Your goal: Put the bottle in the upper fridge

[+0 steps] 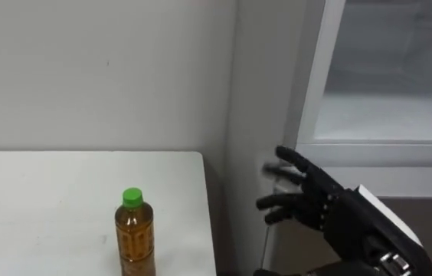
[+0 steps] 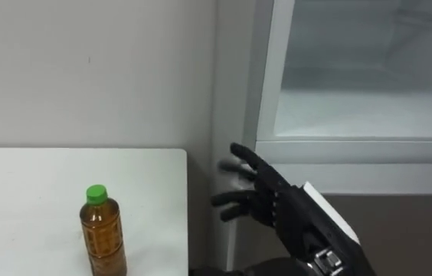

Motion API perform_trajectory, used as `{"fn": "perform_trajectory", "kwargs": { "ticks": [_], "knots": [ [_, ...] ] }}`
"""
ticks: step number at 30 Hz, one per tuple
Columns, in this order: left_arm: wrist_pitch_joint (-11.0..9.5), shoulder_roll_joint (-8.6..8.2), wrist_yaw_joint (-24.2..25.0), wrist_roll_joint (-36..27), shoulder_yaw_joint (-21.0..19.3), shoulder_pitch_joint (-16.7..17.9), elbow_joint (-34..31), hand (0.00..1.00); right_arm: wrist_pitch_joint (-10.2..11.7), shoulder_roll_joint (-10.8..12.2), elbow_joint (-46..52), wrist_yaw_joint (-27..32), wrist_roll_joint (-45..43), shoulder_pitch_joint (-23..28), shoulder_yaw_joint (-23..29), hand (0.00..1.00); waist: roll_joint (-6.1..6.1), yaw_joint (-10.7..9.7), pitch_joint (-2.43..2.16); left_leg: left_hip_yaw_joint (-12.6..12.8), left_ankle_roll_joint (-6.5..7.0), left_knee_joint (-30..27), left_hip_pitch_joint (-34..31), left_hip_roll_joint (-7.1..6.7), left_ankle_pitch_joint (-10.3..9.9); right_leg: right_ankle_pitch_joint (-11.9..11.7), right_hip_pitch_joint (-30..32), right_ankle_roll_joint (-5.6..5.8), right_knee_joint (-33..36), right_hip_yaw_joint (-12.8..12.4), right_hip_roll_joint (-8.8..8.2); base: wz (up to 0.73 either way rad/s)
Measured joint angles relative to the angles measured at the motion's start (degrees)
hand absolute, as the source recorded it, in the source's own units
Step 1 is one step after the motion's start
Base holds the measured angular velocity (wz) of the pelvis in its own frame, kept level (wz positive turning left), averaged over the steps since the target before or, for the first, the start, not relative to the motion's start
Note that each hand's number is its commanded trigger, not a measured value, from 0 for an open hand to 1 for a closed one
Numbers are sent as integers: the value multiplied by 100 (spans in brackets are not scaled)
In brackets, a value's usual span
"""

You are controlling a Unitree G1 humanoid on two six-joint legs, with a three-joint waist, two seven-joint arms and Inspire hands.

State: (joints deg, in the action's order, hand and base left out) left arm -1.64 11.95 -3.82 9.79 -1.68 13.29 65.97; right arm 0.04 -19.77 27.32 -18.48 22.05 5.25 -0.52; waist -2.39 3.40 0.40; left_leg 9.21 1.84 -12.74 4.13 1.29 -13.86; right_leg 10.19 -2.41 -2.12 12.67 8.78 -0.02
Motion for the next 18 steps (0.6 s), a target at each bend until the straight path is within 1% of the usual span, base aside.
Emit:
{"fn": "perform_trajectory", "kwargs": {
  "ticks": [4,8,11,14,16,18],
  "knots": [
    [62,-1,-6,-3,207,27,-67,0,43,192,-110,-60,8,-30,-298,0,-7,50,-6,-26,0,-27,-24,-4,0,-1,-55,15,-26,107,-20,20],
    [126,-1,-4,-2,254,5,-79,0,54,229,-283,-103,20,-96,-405,0,3,146,-12,-68,0,-73,-58,-3,-1,-23,-75,29,-93,153,-21,5],
    [140,-6,-12,-2,305,-47,-82,0,68,292,-515,-97,29,-185,-535,0,3,159,-12,-70,0,-32,-57,-4,-1,-27,-95,28,-98,223,-27,7],
    [147,-6,-28,-5,421,-100,-84,0,68,427,-679,-50,35,-252,-568,0,5,174,-10,-97,0,-24,-43,-3,-1,-27,-128,28,-105,283,-34,10],
    [167,-6,-29,-5,492,-124,-89,0,68,445,-689,22,49,-275,-586,0,5,169,-10,-146,0,-24,-43,-9,-1,-27,-149,28,-107,351,-43,10],
    [177,-6,-29,-1,526,-158,-94,0,68,445,-697,96,78,-319,-630,0,4,172,-9,-152,0,-18,-44,-9,-1,-27,-150,28,-107,367,-44,3]
  ]
}}
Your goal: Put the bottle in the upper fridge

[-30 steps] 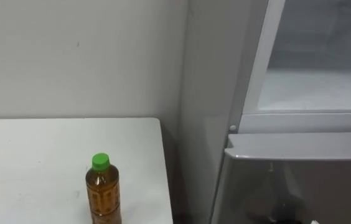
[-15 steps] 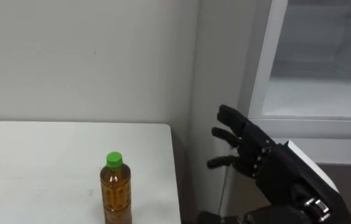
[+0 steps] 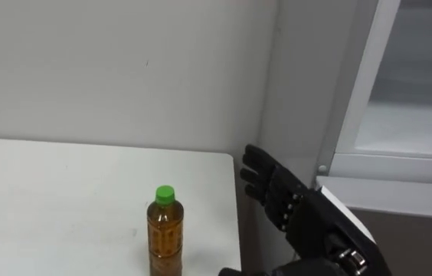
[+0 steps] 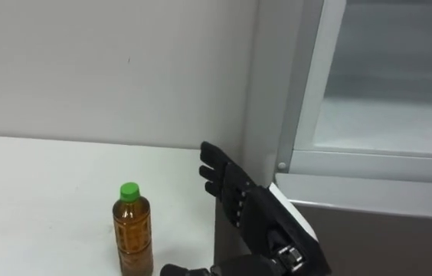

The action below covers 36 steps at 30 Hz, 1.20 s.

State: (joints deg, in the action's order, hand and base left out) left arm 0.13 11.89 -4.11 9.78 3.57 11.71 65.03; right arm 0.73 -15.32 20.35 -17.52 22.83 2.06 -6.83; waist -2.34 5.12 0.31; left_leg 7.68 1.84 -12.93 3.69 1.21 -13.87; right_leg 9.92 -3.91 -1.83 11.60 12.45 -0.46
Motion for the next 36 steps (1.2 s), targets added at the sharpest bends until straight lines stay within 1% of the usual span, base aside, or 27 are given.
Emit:
{"fn": "perform_trajectory", "kwargs": {
  "ticks": [3,6,11,14,15,16,18,22,23,25,28,34,36],
  "knots": [
    [31,0,0,4,27,7,-1,0,2,0,-70,86,159,-33,-112,0,2,9,1,0,0,-1,0,2,0,0,-4,0,0,-1,1,0],
    [57,-1,10,4,64,9,-32,0,3,7,-334,170,162,-107,-186,0,7,17,4,0,0,-9,4,1,0,-3,-10,4,0,-30,-3,0],
    [92,9,16,0,89,24,-48,0,2,29,-425,377,158,-227,-339,0,19,21,12,-1,0,-9,1,0,1,-5,-13,6,3,-24,-5,0],
    [115,8,44,6,108,54,-94,0,7,50,-440,537,157,-343,-347,0,20,100,13,-4,0,-13,1,1,0,-5,-13,6,3,-29,-1,0],
    [117,8,66,6,102,42,-94,0,9,79,-463,622,149,-378,-347,0,21,153,14,-10,0,-13,-3,0,0,-5,-13,6,3,-24,-1,4],
    [118,8,87,6,99,37,-94,0,9,127,-530,698,142,-458,-351,0,24,166,16,-24,0,-13,-9,-2,0,-5,-13,6,3,-10,-3,4],
    [121,8,117,6,85,38,-94,0,19,195,-647,800,144,-584,-363,0,28,185,20,-32,0,-16,-13,-2,0,-5,-13,6,2,32,-6,4],
    [130,8,141,10,84,31,-110,0,59,193,-857,1061,141,-814,-427,0,34,254,27,-86,1,-27,-42,-13,0,-4,-12,7,-1,108,-20,9],
    [140,8,141,76,79,26,-118,0,59,194,-896,1170,139,-853,-429,0,34,267,27,-141,1,-48,-75,-19,0,-4,-12,8,-4,176,-28,20],
    [191,7,126,126,76,34,-127,0,62,193,-1058,1351,141,-990,-456,0,31,307,30,-184,1,-67,-100,-23,1,-4,-12,8,-4,201,-30,14],
    [238,6,91,133,76,59,-140,0,70,192,-1275,1590,145,-1127,-539,0,31,310,32,-248,2,-75,-125,-34,1,-4,-20,8,-9,266,-39,9],
    [246,-5,61,337,75,106,-243,0,72,192,-1583,1859,148,-1159,-554,0,37,317,35,-413,17,-81,-109,-94,12,1,-140,26,-100,381,-55,15],
    [254,-1,53,360,69,133,-238,0,108,187,-1697,1880,158,-1173,-554,0,44,305,39,-497,26,-88,-106,-108,17,0,-178,28,-102,507,-79,18]
  ]
}}
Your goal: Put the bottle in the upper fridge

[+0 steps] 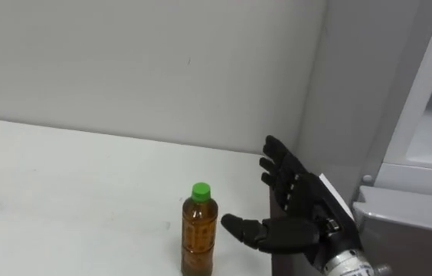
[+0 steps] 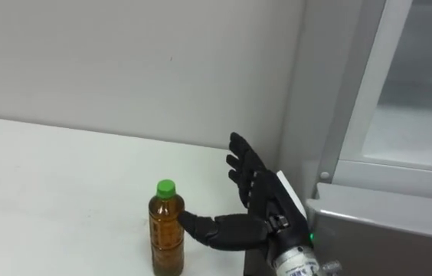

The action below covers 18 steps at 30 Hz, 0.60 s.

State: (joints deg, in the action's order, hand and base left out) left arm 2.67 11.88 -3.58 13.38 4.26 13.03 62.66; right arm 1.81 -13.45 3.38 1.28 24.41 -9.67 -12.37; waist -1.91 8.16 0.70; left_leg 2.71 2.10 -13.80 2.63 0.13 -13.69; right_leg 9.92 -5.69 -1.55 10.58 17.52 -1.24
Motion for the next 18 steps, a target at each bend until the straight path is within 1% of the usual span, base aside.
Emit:
{"fn": "perform_trajectory", "kwargs": {
  "ticks": [1,4,6,8,10,13,15,18],
  "knots": [
    [1,-1,-3,72,-4,-6,-3,0,7,-25,-142,15,-10,-37,0,0,-8,17,-6,-2,1,7,12,-3,0,10,-10,17,1,23,-22,16],
    [9,-1,1,133,-4,8,-2,0,10,-25,-418,105,-22,-155,-33,0,-9,35,-5,-62,7,6,9,-15,9,12,-37,21,0,136,-35,11],
    [27,0,8,132,-3,32,-9,0,21,-29,-725,203,-24,-243,-70,0,-20,76,-10,-84,9,10,7,-24,15,20,-44,33,2,162,-46,8],
    [57,0,31,132,-4,29,-10,0,22,-28,-923,330,-47,-294,-117,0,-42,90,-18,-130,16,11,-6,-44,26,28,-49,46,2,200,-64,11],
    [86,-2,46,132,-4,55,-12,0,49,-28,-1137,428,-24,-315,-133,0,-73,100,-16,-184,33,16,-3,-76,44,41,-79,68,1,283,-95,15],
    [104,-3,48,132,-6,44,-31,0,69,-28,-1471,483,-30,-369,-140,0,-108,140,-11,-200,55,16,-6,-107,67,48,-86,80,4,298,-125,5],
    [104,-6,48,132,-6,38,-30,0,69,-28,-1621,496,-47,-394,-140,0,-121,163,-18,-205,62,16,-7,-119,77,49,-87,80,5,300,-136,0],
    [111,-7,48,131,-7,36,-30,0,69,-28,-1704,518,-46,-394,-140,0,-120,171,-16,-253,68,18,-17,-144,96,51,-88,85,7,308,-153,5]
  ]
}}
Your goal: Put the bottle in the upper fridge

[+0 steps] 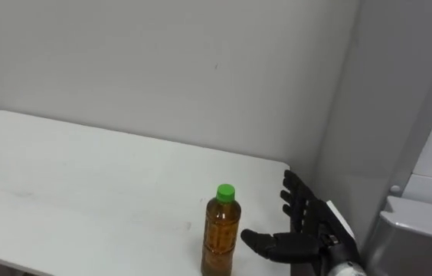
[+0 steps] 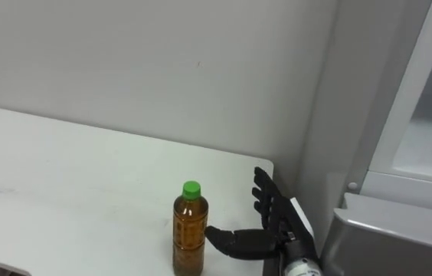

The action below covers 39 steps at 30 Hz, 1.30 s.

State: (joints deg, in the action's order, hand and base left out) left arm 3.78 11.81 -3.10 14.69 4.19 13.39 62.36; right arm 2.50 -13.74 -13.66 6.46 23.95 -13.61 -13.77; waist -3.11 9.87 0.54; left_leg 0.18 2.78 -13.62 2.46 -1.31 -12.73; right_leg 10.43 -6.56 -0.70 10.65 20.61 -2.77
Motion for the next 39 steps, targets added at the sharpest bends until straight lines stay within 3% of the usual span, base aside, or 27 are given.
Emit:
{"fn": "perform_trajectory", "kwargs": {
  "ticks": [17,26,30,36,39],
  "knots": [
    [346,-36,55,-9,-16,21,-53,0,-74,45,-1021,372,-175,-104,-231,0,41,190,15,-196,3,-30,-95,-63,51,11,16,17,15,161,-45,6],
    [337,-66,142,-8,-18,175,-101,0,-80,42,-1081,464,-164,-103,-377,0,-2,233,-7,-242,4,-32,-185,-79,84,31,68,17,-2,234,-62,3],
    [333,-67,126,-8,-22,170,-165,0,-81,30,-1081,394,-116,-104,-383,0,-39,365,-19,-364,25,-10,-195,-139,104,70,48,57,3,340,-107,16],
    [327,-73,85,-47,-79,196,-280,0,-79,32,-1217,336,89,-113,-467,0,-114,635,36,-443,27,0,-218,-160,103,95,5,99,-3,497,-120,17],
    [309,-75,69,-59,-79,247,-292,0,-31,31,-1331,376,247,-116,-510,0,-100,647,47,-526,27,-7,-277,-174,102,98,4,104,-3,633,-122,20]
  ]
}}
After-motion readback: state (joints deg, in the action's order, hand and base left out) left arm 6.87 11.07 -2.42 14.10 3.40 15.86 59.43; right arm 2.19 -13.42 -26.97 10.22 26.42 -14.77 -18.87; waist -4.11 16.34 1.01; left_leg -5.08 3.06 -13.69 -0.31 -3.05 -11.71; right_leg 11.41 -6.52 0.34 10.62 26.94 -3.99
